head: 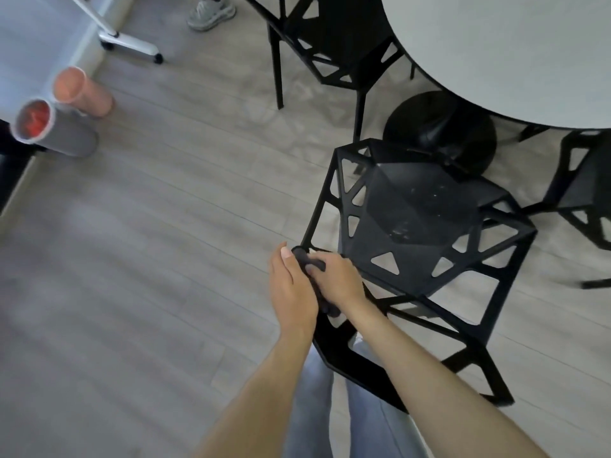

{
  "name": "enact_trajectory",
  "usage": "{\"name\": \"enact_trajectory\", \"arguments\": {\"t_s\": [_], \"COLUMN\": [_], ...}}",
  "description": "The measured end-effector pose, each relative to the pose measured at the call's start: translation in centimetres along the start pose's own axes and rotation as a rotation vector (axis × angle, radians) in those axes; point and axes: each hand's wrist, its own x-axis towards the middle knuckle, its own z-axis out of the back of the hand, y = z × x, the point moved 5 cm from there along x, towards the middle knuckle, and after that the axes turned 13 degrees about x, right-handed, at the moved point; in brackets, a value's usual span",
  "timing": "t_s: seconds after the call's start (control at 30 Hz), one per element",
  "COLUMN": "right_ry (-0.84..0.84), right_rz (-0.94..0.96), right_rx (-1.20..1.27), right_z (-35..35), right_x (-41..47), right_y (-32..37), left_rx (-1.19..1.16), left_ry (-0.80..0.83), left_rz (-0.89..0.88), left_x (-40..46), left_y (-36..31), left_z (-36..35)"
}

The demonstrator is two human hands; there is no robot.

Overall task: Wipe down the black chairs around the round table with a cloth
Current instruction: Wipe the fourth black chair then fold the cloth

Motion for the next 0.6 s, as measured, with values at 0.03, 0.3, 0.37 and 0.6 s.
{"name": "enact_trajectory", "arguments": {"t_s": [0.03,0.3,0.37,0.6], "right_ry": [-0.009,0.196,0.274,0.249], "right_rz": [-0.007,0.04,0.076,0.137], "right_rx": [-0.014,-0.081,-0.113,-0.224], "right_z": [-0.3,2.2,3.8,6.5], "right_x": [1.4,-2.7,-6.8,-13.4], "right_y": [0.3,-0.8,-1.6,-3.5], "left_rx": [-0.009,0.011,0.002,0.031], "left_ry": [0.004,0.0,0.002,0.026], "left_rz": [0.009,0.004,0.0,-0.011], "left_x": [-0.2,0.2,-0.1,-0.7], "left_y": [-0.2,0.4,0.0,-0.7], "left_z": [0.0,0.2,0.4,0.6]}}
